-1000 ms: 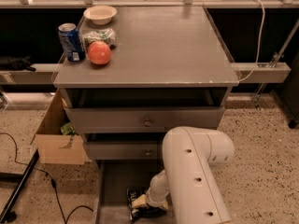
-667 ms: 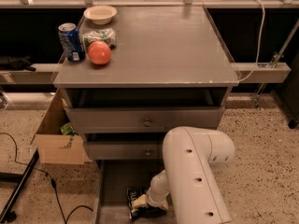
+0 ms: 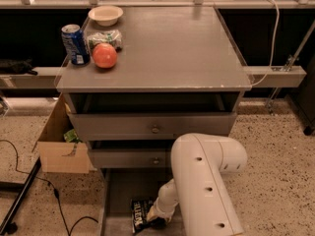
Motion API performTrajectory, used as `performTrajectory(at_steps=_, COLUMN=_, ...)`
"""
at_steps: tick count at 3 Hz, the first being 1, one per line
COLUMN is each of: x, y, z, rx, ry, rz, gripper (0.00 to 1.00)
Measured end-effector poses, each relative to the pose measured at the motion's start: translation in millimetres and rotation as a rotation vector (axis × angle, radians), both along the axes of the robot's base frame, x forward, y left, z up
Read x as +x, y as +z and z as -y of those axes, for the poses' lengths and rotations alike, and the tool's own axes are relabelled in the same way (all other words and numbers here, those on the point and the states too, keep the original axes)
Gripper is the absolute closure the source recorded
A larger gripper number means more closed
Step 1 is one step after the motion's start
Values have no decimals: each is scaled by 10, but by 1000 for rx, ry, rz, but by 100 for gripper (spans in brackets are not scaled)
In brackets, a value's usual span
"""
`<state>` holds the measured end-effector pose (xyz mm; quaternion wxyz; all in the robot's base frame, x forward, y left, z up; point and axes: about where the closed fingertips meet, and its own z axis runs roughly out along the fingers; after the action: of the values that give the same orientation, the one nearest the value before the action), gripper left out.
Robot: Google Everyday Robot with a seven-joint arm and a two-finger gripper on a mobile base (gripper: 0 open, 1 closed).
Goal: Pick blue chip bag from bottom drawer and place on counter
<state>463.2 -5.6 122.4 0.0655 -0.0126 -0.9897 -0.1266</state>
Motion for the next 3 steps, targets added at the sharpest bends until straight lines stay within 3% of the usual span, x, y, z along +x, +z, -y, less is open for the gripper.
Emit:
performTrajectory(at_steps=2, x=0, y=0, z=0, rx=0, ry=0, rz=0, gripper=87)
performTrajectory(at_steps=3, x=-1, y=-1, z=0, rx=0, ry=0, rz=0, gripper=100)
